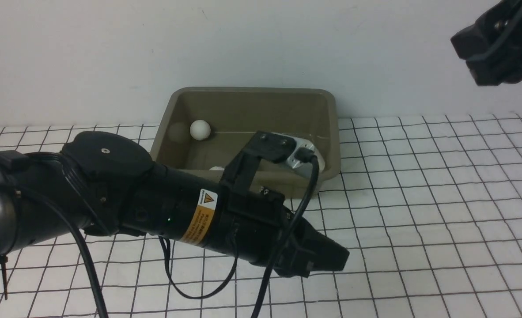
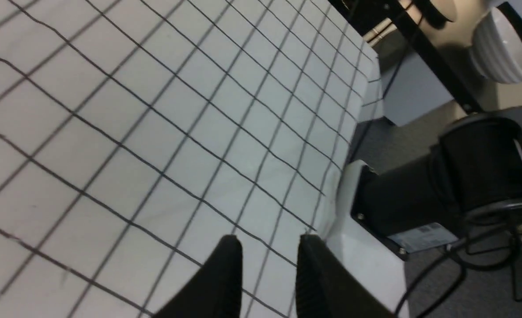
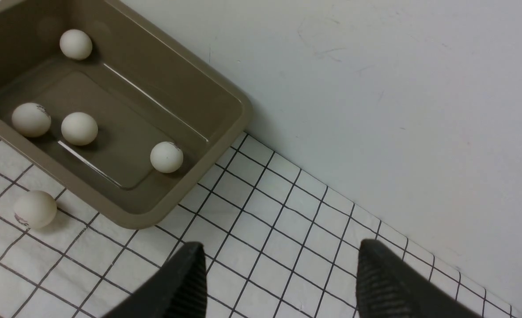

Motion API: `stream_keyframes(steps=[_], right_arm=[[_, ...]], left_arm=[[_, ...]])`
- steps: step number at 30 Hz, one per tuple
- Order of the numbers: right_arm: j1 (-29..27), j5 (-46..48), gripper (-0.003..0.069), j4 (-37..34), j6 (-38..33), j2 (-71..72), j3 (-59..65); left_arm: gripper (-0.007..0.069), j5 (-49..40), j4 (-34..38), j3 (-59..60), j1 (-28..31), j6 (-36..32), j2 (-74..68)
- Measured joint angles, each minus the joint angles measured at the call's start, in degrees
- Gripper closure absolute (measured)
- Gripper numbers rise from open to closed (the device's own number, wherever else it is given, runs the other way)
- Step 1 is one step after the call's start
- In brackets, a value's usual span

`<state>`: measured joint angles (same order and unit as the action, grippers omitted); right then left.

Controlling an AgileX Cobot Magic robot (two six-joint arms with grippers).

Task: Put the table tennis balls into the box on the white checkered tablecloth.
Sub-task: 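Reach for and grasp a ping pong ball on the table beside the basket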

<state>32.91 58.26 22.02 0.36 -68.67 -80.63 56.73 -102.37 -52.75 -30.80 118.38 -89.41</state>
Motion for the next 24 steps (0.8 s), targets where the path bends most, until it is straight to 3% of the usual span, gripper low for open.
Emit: stream_keyframes(steps=[3,6,9,15,24], right_arm=[[0.0,0.0,0.0239,0.0,0.0,0.0,0.0],[0.0,0.0,0.0239,-0.1,0.0,0.0,0.0],[0.0,0.0,0.0239,-0.7,0.0,0.0,0.0],[0.0,0.0,0.0239,-0.9,0.0,0.0,0.0],[0.0,0.0,0.0239,-0.9,-0.4,0.0,0.0]], left_arm=[[0.0461,-0.2,0.0,0.0,0.0,0.1,0.1],[0.0461,-4.7,0.0,-0.3,0.0,-4.5,0.1],[0.0461,-18.7,0.0,-0.5,0.0,-14.5,0.1],[0.0461,-39.6,0.1,-0.5,0.0,-22.5,0.1],[0.0461,-57.1,1.2,-0.4,0.0,-31.7,0.1]])
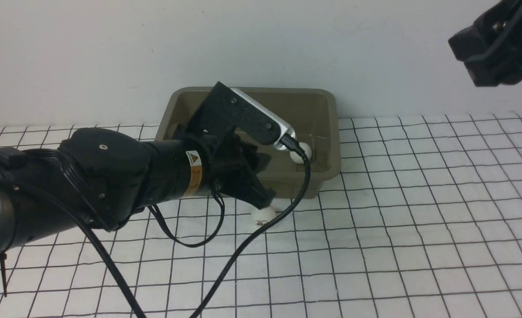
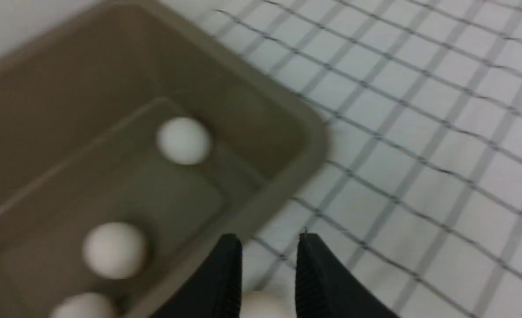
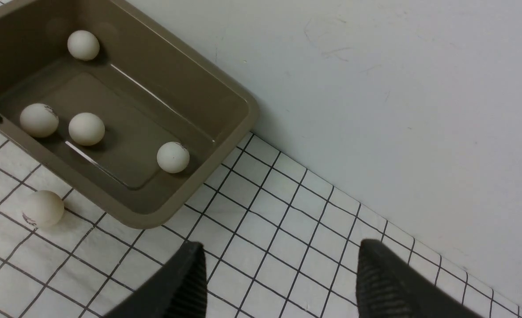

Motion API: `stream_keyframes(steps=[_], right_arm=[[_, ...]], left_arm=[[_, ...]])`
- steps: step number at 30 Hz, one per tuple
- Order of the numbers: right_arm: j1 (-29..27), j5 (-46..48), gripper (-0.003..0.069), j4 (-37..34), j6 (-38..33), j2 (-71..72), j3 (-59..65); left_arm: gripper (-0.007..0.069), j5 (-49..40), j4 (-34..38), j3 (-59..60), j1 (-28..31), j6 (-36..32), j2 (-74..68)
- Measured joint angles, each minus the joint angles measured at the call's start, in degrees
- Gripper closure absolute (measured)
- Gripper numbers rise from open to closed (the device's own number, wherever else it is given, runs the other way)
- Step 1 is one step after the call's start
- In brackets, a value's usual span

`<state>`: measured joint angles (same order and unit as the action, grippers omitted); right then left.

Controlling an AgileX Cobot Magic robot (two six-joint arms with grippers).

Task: Put the table tennis balls into the box on the white checkered tablecloth.
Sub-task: 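Reach for and grasp a ping pong ball on the table beside the basket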

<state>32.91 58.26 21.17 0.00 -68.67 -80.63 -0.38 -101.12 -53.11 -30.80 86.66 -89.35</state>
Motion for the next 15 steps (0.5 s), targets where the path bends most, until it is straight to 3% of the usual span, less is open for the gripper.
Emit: stream_keyframes(steps=[6,15], right_arm=[[0.0,-0.2,0.0239,-0.1,0.0,0.0,0.0],[0.0,-0.2,0.0239,-0.1,0.0,0.0,0.0]], left_arm=[[0.0461,-9.8,0.7,1.1,0.0,-7.2,0.0],[0.0461,-4.0,2.0,5.7,0.1,-8.1,0.0]])
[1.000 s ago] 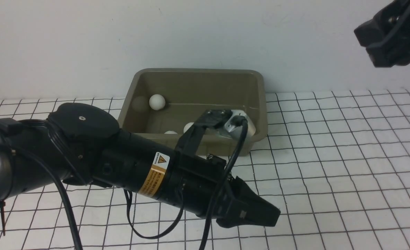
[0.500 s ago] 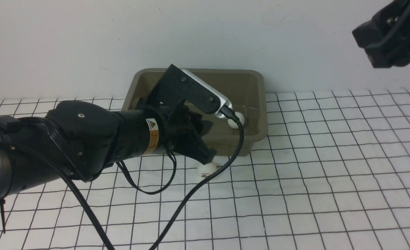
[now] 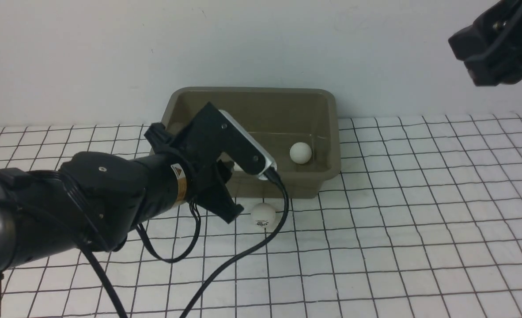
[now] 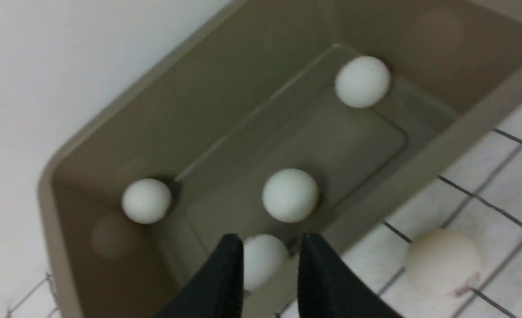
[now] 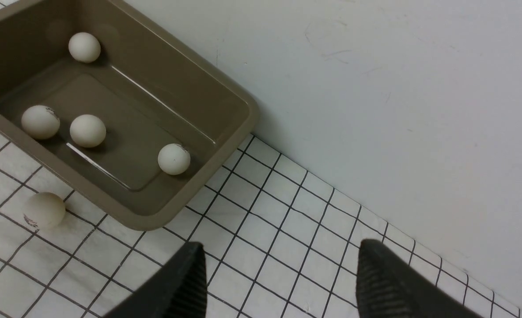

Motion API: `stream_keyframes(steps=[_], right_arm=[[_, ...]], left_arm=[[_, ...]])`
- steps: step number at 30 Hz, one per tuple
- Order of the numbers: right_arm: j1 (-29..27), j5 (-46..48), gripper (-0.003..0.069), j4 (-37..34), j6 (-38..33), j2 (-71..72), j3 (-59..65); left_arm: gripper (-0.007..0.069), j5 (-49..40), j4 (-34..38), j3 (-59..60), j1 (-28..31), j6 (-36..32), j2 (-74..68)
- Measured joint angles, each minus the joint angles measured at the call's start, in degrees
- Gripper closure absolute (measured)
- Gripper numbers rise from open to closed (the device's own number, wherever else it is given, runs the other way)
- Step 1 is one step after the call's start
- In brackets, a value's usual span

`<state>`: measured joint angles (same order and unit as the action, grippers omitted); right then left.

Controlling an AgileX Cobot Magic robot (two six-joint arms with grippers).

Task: Put the table tennis balls into the box on the white checkered tablecloth.
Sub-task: 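Reach for and grasp a ping pong ball on the table beside the basket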

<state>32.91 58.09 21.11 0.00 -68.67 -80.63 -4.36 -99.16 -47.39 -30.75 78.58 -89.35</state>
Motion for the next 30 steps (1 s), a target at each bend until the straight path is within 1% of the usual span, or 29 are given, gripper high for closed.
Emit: stream_keyframes(steps=[7,14,15,16,17,18,21,23,24,27,28,30], right_arm=[[0.0,0.0,0.0239,0.0,0.0,0.0,0.0],[0.0,0.0,0.0239,0.0,0.0,0.0,0.0],[0.0,0.0,0.0239,0.0,0.0,0.0,0.0],[0.0,0.0,0.0239,0.0,0.0,0.0,0.0],[0.0,0.0,0.0239,0.0,0.0,0.0,0.0],[0.0,0.0,0.0239,0.0,0.0,0.0,0.0],[0.0,0.0,0.0239,0.0,0.0,0.0,0.0],[0.0,0.0,0.0239,0.0,0.0,0.0,0.0],[0.0,0.0,0.0239,0.0,0.0,0.0,0.0],[0.0,-0.3,0.0239,0.0,0.0,0.0,0.0],[0.0,-0.4,0.0239,0.0,0.0,0.0,0.0],[0.0,-0.5,0.0239,0.0,0.0,0.0,0.0]], left_arm=[[0.0461,-1.9,-0.3,1.7,-0.1,-3.5,0.0],[0.046,-5.0,0.0,3.7,-0.1,-4.5,0.4],[0.046,-8.6,0.6,4.0,-0.1,-5.1,0.4],[0.046,-9.1,0.9,4.1,-0.1,-5.1,0.4],[0.046,-11.6,2.2,4.1,-0.1,-5.3,0.4],[0.0459,-15.4,5.3,4.1,-0.1,-6.0,0.4],[0.0458,-17.0,8.3,4.2,-0.1,-7.6,0.6],[0.0458,-15.9,8.5,4.2,-0.1,-7.7,0.6],[0.0458,-13.7,8.6,4.0,-0.1,-6.9,0.6],[0.0458,-5.5,8.5,2.8,-0.1,-2.8,0.6],[0.0458,-0.5,8.3,2.2,-0.1,0.0,0.7],[0.0458,4.4,7.8,1.8,-0.1,2.2,0.7]])
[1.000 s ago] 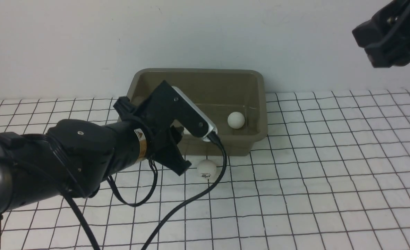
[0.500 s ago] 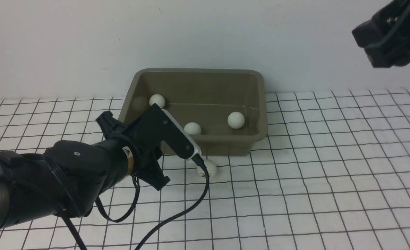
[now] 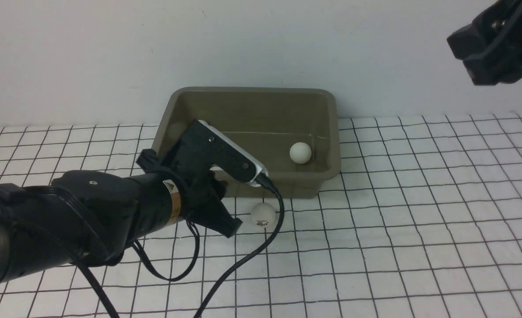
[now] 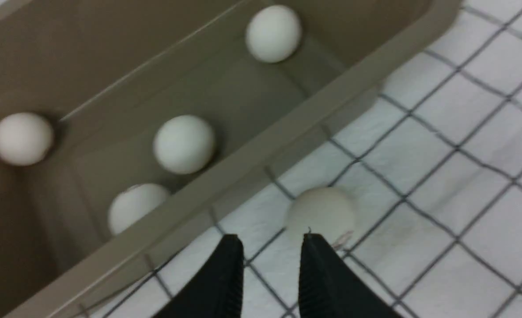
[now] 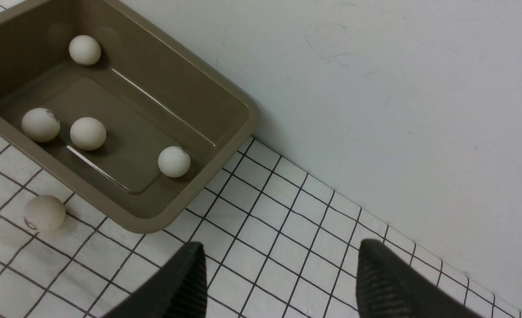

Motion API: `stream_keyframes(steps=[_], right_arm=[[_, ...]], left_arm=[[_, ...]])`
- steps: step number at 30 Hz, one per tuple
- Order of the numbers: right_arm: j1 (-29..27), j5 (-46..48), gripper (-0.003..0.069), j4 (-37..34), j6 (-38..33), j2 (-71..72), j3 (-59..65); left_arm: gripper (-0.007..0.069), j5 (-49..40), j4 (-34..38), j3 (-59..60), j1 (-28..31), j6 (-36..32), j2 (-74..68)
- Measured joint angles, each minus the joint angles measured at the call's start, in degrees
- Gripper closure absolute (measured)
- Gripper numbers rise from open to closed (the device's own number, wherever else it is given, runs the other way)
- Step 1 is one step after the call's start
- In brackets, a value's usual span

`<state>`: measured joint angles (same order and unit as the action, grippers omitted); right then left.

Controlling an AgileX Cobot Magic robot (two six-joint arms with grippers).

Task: Put the table tennis balls into the box on the white checkered tablecloth.
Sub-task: 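Reach for and grasp a ping pong ball on the table beside the basket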

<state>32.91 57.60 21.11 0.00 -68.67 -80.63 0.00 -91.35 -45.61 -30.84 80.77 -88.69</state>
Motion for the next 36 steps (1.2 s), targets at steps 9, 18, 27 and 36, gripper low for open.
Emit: stream_keyframes(steps=[9,18,27,36], right_arm=[[0.0,0.0,0.0239,-0.1,0.0,0.0,0.0],[0.0,-0.2,0.0239,-0.1,0.0,0.0,0.0],[0.0,-0.6,0.0239,-0.1,0.0,0.0,0.0],[0.0,-0.6,0.0239,-1.0,-0.5,0.0,0.0]], left_arm=[[0.0458,-11.3,-7.9,-0.1,0.0,-0.1,0.0],[0.0458,-27.0,3.4,1.8,0.0,-14.1,0.0],[0.0456,-26.4,28.0,2.0,0.0,-42.3,0.0],[0.0444,-6.9,57.6,2.0,0.0,-56.8,0.0]])
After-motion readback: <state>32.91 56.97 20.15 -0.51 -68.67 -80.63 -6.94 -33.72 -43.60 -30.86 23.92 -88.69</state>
